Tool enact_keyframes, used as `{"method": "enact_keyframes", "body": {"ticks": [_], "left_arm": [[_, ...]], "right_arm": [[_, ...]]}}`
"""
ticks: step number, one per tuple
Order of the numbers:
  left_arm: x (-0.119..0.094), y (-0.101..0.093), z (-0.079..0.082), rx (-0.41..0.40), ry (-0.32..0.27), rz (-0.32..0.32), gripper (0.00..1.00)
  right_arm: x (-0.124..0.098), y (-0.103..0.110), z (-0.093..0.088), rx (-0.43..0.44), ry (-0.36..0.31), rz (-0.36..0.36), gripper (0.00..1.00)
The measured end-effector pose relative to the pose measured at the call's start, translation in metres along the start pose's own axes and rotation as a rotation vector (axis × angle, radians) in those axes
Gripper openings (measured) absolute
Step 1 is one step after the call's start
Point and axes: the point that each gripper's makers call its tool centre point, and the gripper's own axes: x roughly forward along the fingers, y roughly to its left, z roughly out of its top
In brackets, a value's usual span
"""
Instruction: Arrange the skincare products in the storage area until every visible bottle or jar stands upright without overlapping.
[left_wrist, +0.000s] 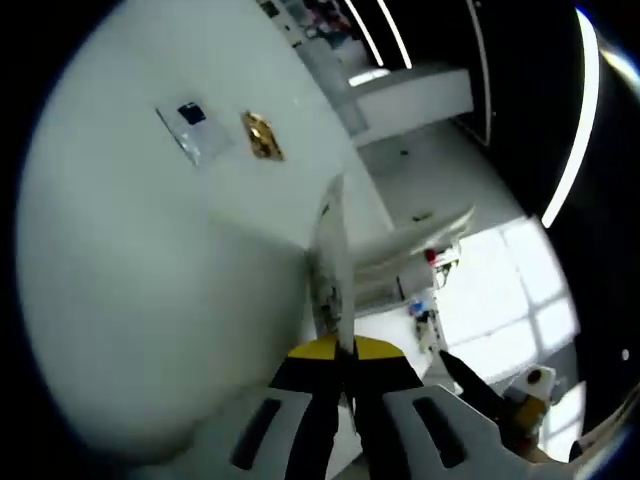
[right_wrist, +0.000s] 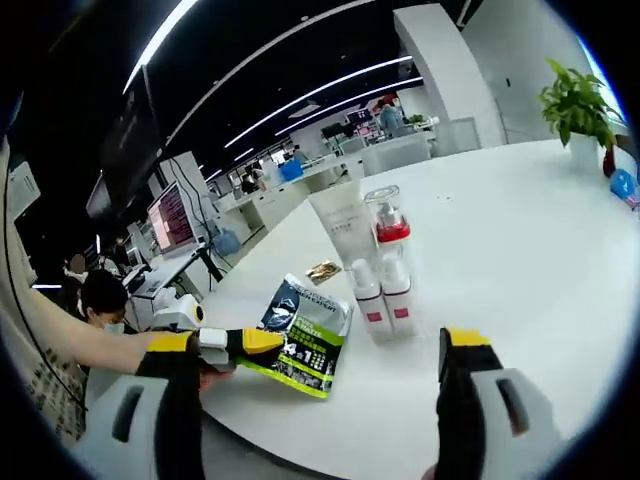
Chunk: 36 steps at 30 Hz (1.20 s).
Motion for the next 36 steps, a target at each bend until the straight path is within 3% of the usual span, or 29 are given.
{"method": "enact_keyframes", "body": {"ticks": [7, 18, 36], "left_arm": [[0.006, 0.011, -0.004, 0.007, -0.012, 0.056, 0.0], [0.006, 0.031, -0.005, 0.134, 0.006, 0.171, 0.07], [0.001, 0.041, -0.001, 0.275, 0.044, 0.231, 0.14]], "right_arm": [[0.0, -0.003, -0.001, -0.001, 0.004, -0.014, 1.0], [-0.001, -0.006, -0.001, 0.012, 0.001, -0.029, 1.0], [-0.001, -0.005, -0.003, 0.014, 0.01, -0.025, 1.0]]}}
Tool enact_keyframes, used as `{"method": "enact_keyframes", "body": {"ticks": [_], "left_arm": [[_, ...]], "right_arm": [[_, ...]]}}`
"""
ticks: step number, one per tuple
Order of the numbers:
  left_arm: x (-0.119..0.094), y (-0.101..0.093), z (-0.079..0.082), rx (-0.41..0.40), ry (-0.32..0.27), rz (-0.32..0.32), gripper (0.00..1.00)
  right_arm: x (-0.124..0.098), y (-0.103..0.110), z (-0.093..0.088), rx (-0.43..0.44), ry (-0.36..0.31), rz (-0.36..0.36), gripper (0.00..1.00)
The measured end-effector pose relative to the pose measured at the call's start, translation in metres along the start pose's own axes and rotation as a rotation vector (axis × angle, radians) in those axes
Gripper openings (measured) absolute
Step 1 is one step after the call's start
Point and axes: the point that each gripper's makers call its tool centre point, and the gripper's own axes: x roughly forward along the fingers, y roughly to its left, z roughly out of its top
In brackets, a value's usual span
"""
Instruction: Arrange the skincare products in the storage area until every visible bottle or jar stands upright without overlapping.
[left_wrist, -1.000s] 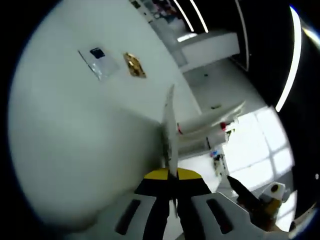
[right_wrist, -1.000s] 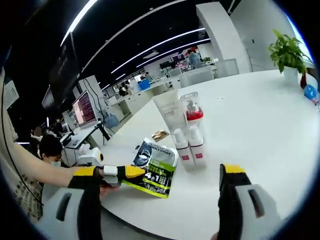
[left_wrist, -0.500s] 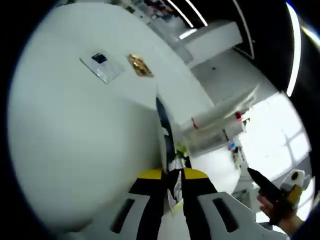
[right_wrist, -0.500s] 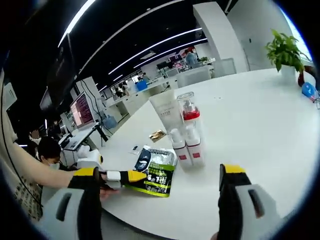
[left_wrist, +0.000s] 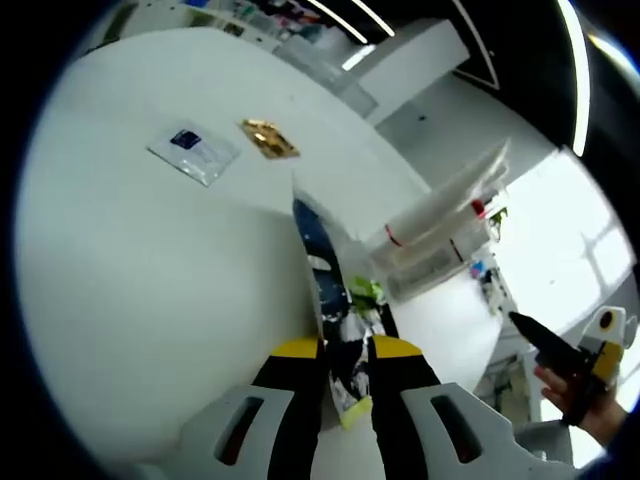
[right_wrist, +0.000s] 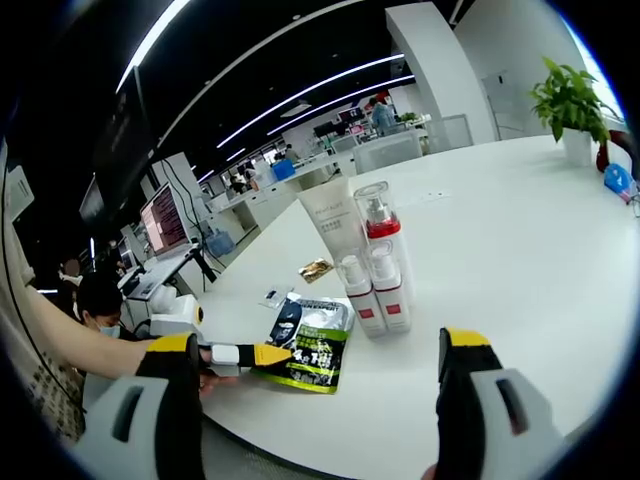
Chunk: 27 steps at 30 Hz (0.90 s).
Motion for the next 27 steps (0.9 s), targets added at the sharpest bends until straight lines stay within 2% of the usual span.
{"method": "enact_keyframes", "body": {"ticks": [10, 13, 18, 27], "left_arm": [[-0.007, -0.001, 0.003, 0.066, 0.018, 0.038, 0.23], [-0.008, 0.0, 0.004, 0.126, 0.025, 0.063, 0.26], [-0.01, 0.002, 0.004, 0.169, 0.037, 0.082, 0.29], [-0.018, 0.006, 0.008, 0.303, 0.056, 0.133, 0.38]], "right_arm": [[0.0, 0.0, 0.0, 0.001, 0.001, -0.001, 1.0], [0.0, 0.0, 0.0, 0.0, 0.003, 0.0, 1.0], [0.0, 0.001, -0.001, -0.002, 0.006, 0.002, 1.0], [0.001, 0.0, -0.001, 0.001, 0.005, 0.003, 1.0]]}}
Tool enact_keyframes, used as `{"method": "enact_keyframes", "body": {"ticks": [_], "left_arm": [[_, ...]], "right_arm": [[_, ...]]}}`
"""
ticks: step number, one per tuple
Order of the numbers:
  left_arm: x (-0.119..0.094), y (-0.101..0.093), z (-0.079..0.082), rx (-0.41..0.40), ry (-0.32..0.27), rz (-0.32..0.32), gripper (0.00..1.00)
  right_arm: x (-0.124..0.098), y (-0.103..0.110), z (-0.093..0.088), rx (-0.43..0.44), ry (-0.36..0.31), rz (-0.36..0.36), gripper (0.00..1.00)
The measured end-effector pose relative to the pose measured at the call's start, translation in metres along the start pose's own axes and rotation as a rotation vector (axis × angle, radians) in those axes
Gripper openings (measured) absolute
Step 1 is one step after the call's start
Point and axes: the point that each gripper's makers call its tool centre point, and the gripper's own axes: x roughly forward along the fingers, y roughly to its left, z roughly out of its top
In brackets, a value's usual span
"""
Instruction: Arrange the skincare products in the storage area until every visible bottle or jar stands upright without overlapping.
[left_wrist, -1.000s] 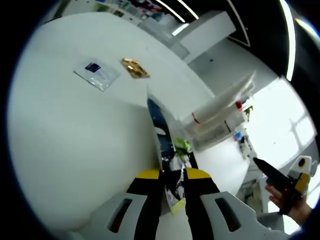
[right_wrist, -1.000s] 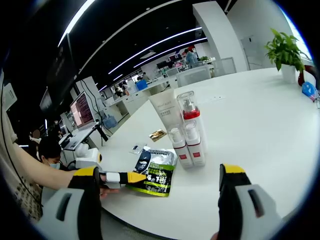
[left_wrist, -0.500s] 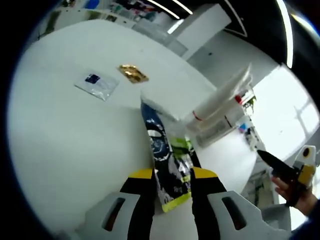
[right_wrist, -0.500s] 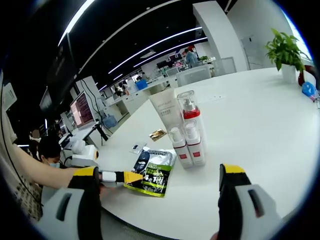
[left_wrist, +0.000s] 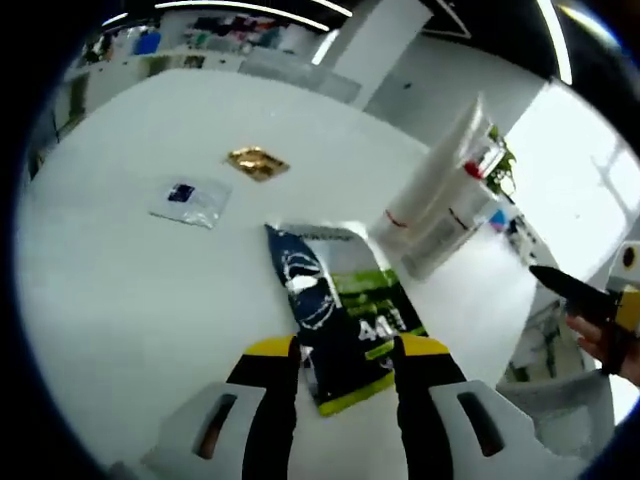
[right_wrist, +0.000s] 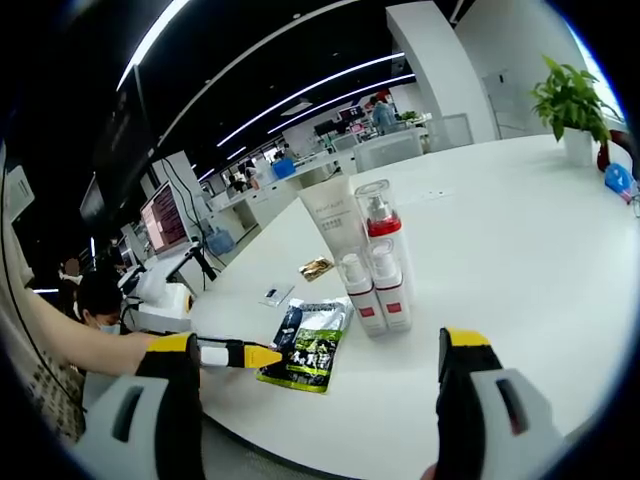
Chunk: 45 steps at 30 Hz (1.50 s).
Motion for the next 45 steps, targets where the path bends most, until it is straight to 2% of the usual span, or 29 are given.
{"method": "enact_keyframes", "body": {"ticks": [2, 4, 6, 8, 12, 14, 27, 30, 39, 45], "left_arm": [[-0.001, 0.003, 0.001, 0.082, 0.02, 0.024, 0.4], [0.0, 0.0, 0.006, 0.253, 0.036, 0.04, 0.43], [0.001, -0.005, 0.01, 0.37, 0.04, 0.038, 0.45], [0.007, -0.014, 0.015, 0.442, 0.038, 0.023, 0.46], [0.016, -0.024, 0.019, 0.479, 0.044, -0.011, 0.48], [0.019, -0.026, 0.018, 0.51, 0.063, -0.025, 0.53], [0.038, -0.012, 0.008, 0.573, 0.179, -0.03, 0.65], [0.039, -0.01, 0.01, 0.597, 0.179, -0.023, 0.64], [0.043, -0.006, 0.017, 0.593, 0.164, -0.012, 0.6], [0.044, -0.007, 0.016, 0.583, 0.139, 0.008, 0.62]], "right_arm": [[0.0, 0.0, 0.0, 0.001, 0.0, 0.0, 1.0], [0.0, 0.0, 0.0, 0.002, -0.001, -0.001, 1.0], [0.0, -0.001, 0.0, 0.002, -0.001, -0.001, 1.0], [0.0, -0.001, 0.0, 0.003, -0.001, -0.002, 1.0], [0.0, -0.002, 0.0, 0.006, 0.0, -0.002, 1.0], [0.0, -0.002, -0.001, 0.006, 0.002, -0.003, 1.0], [0.0, -0.003, -0.002, 0.011, 0.005, -0.007, 1.0], [0.0, -0.003, -0.002, 0.011, 0.007, -0.008, 1.0], [0.0, -0.003, -0.003, 0.014, 0.01, -0.009, 1.0], [0.0, -0.004, -0.003, 0.017, 0.01, -0.01, 1.0]]}}
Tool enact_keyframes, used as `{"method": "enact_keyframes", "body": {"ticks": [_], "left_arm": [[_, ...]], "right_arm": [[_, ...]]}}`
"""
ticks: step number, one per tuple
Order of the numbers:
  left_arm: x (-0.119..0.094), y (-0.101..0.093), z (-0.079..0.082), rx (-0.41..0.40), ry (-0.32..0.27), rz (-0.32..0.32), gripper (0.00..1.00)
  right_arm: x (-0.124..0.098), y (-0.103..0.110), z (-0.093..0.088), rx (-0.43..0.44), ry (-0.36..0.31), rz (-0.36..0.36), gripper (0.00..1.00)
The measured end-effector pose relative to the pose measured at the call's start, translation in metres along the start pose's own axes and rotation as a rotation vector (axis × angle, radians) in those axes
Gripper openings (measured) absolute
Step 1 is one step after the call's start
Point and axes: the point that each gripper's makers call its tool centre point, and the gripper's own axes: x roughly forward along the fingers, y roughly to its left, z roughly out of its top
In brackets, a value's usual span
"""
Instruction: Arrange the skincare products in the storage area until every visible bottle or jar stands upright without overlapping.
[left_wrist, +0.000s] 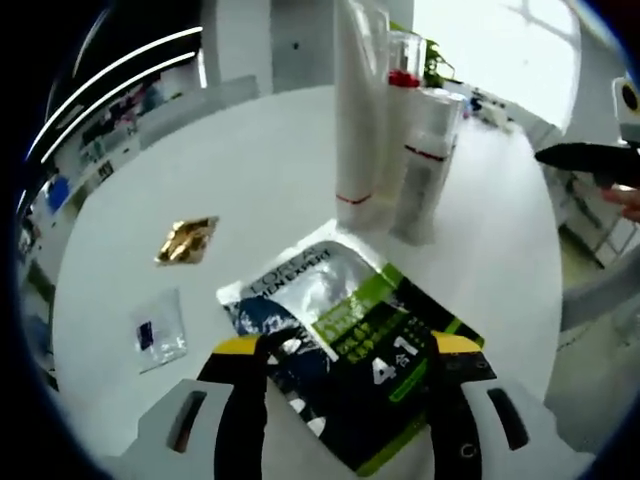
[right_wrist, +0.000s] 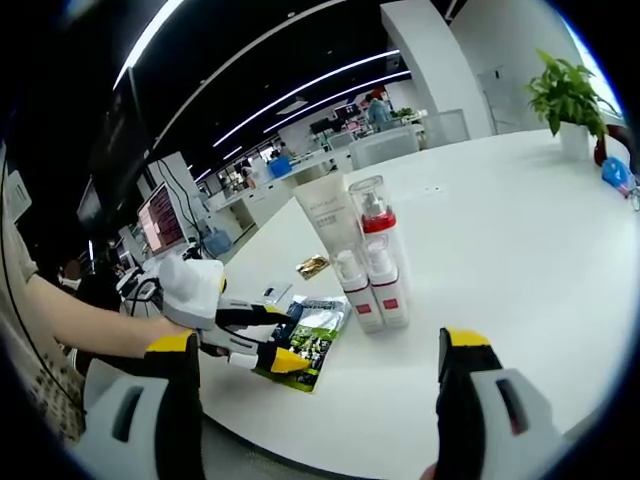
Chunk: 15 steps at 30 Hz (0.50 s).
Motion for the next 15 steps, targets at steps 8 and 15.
{"method": "enact_keyframes", "body": {"ticks": [8, 15], "left_arm": [[0.0013, 0.0005, 0.0014, -0.037, -0.036, 0.046, 0.63], [0.0035, 0.004, 0.0034, -0.086, -0.042, 0.094, 0.64]], "right_arm": [[-0.0002, -0.0004, -0.0002, 0.002, 0.0, 0.0, 0.99], [-0.0001, -0.0004, -0.0001, 0.004, 0.0, 0.0, 0.99]]}}
